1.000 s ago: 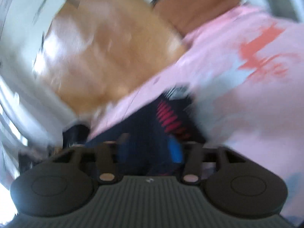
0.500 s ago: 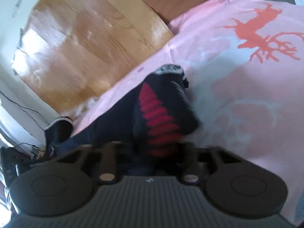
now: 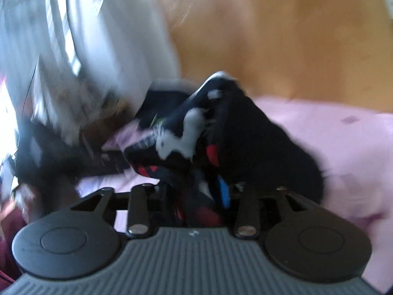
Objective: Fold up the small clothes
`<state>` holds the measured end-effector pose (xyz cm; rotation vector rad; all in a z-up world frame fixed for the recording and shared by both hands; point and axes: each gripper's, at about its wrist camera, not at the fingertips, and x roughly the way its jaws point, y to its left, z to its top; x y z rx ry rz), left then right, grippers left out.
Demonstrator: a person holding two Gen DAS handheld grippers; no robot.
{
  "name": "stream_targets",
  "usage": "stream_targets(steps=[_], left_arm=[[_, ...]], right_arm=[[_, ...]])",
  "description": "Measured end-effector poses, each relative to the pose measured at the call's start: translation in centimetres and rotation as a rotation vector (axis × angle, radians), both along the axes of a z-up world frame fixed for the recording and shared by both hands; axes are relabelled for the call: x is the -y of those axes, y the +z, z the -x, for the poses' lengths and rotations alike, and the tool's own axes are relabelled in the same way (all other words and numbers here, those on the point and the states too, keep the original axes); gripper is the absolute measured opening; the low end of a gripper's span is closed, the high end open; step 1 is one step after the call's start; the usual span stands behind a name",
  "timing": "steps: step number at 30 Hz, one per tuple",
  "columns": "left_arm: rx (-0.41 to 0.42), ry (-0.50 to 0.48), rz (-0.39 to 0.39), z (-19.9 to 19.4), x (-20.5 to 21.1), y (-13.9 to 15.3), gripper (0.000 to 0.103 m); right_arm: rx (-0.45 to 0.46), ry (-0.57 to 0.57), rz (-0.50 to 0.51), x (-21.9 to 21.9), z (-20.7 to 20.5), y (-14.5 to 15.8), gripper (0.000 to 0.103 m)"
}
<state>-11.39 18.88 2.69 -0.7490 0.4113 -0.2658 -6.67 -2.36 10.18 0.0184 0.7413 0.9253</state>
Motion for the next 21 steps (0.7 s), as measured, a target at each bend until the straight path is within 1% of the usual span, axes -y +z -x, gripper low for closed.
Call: stream_targets(steps=[1, 2, 3, 4, 5, 7, 8, 9, 11, 12, 14, 15, 17, 18, 19, 21], left_arm=[[-0.001, 0.022, 0.002, 0.4, -0.5, 0.0, 0.052], [-0.007, 0.032, 0.003, 0.5, -0.6, 0.0, 0.059], [-0.017, 0.031, -0.001, 0.3, -0.3, -0.2, 0.069], [-0.03, 0.022, -0.007, -0.1, 0.2, -0.4, 0.074], [-0.042, 0.006, -0.014, -0.6, 1.0, -0.6, 0.08], [-0.055, -0.053, -0.023, -1.7, 2.4, -1.0, 0.084], [-0.059, -0.085, -0.033, -2.4, 3.3, -1.1, 0.088], [-0.062, -0.101, -0.051, -2.8, 3.8, -1.2, 0.094], [-0.07, -0.114, -0.113, -3.7, 5.1, -1.2, 0.098], [-0.081, -0.117, -0.143, -4.0, 5.6, -1.4, 0.1], [-0.132, -0.107, -0.208, -4.7, 6.1, -1.9, 0.101], [-0.16, -0.104, -0.228, -4.8, 6.1, -2.4, 0.102], [-0.218, -0.129, -0.226, -5.1, 6.0, -3.4, 0.103], [-0.249, -0.155, -0.202, -5.1, 5.8, -4.1, 0.103], [-0.227, -0.158, -0.196, -4.6, 5.7, -4.3, 0.103], [-0.22, -0.177, -0.161, -4.0, 5.8, -4.6, 0.1]], right_arm=[[-0.047, 0.043, 0.014, -1.5, -0.4, -1.6, 0.047], [-0.029, 0.075, -0.023, -2.1, -0.3, -2.4, 0.055], [-0.012, 0.095, -0.019, -2.5, 0.1, -2.1, 0.062], [-0.01, 0.123, -0.01, -2.7, 0.4, -1.6, 0.075], [-0.007, 0.149, -0.018, -2.3, 0.8, -1.1, 0.076], [-0.024, 0.182, -0.056, -0.8, 0.9, -0.1, 0.075], [-0.028, 0.175, -0.088, 0.7, 1.1, 0.6, 0.075], [-0.019, 0.156, -0.114, 1.9, 1.6, 1.1, 0.075], [0.002, 0.079, -0.167, 5.3, 1.8, 2.3, 0.075], [0.007, 0.019, -0.198, 7.0, 1.5, 2.8, 0.075], [-0.01, -0.09, -0.236, 10.3, 0.9, 2.6, 0.079], [-0.037, -0.148, -0.238, 11.8, 0.5, 2.0, 0.079], [-0.111, -0.234, -0.217, 13.5, -0.6, 0.0, 0.079], [-0.138, -0.249, -0.211, 13.7, -0.9, -0.8, 0.079], [-0.168, -0.255, -0.209, 13.7, -1.4, -2.0, 0.079], [-0.224, -0.25, -0.22, 13.1, -2.5, -3.9, 0.079]])
